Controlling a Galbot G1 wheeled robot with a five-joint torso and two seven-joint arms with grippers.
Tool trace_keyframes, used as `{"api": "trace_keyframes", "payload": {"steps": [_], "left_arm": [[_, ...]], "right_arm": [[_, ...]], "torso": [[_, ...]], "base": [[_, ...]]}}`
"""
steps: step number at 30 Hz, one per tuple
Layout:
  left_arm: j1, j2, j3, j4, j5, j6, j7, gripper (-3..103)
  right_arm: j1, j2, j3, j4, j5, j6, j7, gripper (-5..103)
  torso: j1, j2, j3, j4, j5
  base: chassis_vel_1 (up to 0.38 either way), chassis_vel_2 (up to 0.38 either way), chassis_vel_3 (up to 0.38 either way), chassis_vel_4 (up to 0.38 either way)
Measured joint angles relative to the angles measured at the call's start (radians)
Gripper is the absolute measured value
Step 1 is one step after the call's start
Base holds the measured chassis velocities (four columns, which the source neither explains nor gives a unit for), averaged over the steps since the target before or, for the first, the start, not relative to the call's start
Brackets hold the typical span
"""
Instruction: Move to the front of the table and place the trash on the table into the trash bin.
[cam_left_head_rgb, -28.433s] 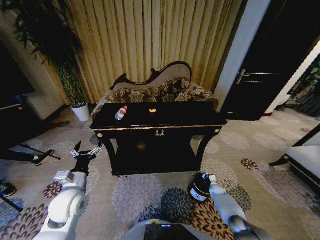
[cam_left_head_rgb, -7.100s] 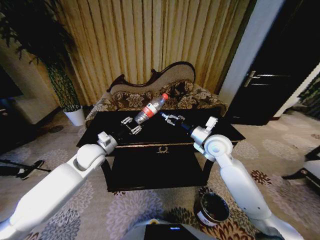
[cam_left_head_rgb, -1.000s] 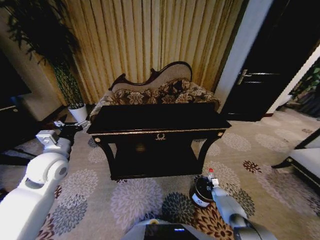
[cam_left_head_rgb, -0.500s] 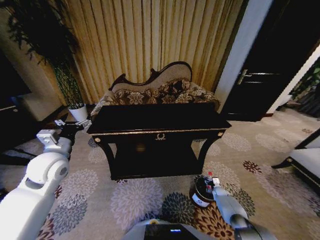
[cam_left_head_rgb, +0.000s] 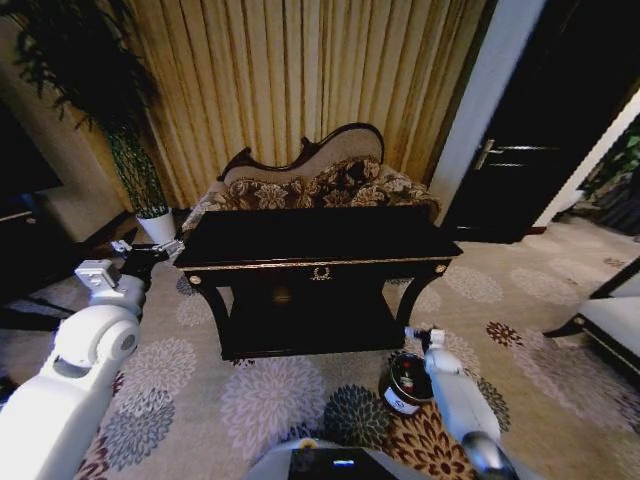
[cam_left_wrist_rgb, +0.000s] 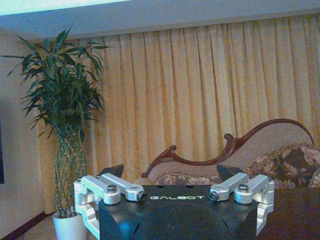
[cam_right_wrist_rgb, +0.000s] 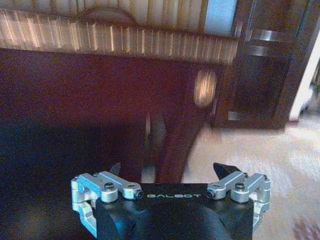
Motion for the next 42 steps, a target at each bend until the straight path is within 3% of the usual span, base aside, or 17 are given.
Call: {"api": "trace_keyframes", "payload": {"steps": [3,12,28,42], "left_arm": [[0.001,0.000,-0.002,-0.007,-0.001,0.004,0.000,100],[0.005,-0.006,-0.001,-0.028,-0.004,0.019,-0.003,100],[0.012,-0.015,0.002,-0.041,-0.005,0.023,-0.004,100],[0.028,-0.027,-0.006,-0.064,-0.005,0.023,-0.004,100]], "right_arm": [[-0.099,0.004,0.016,0.267,0.106,-0.027,0.000,100],[-0.238,-0.011,0.045,0.699,0.197,-0.097,0.000,100],[-0.285,-0.007,0.065,0.820,0.168,-0.108,-0.001,100],[-0.323,-0.010,0.099,0.847,0.164,-0.103,-0.001,100]], "torso": [[0.000,0.000,0.000,-0.0004,0.0013],[0.000,0.000,0.000,0.0001,0.0009],[0.000,0.000,0.000,0.0000,0.0011],[0.000,0.000,0.000,0.0001,0.0008]], "base": [[0.000,0.000,0.000,0.000],[0.000,0.000,0.000,0.000],[0.029,-0.029,-0.030,0.037],[0.249,-0.256,-0.260,0.258]]}}
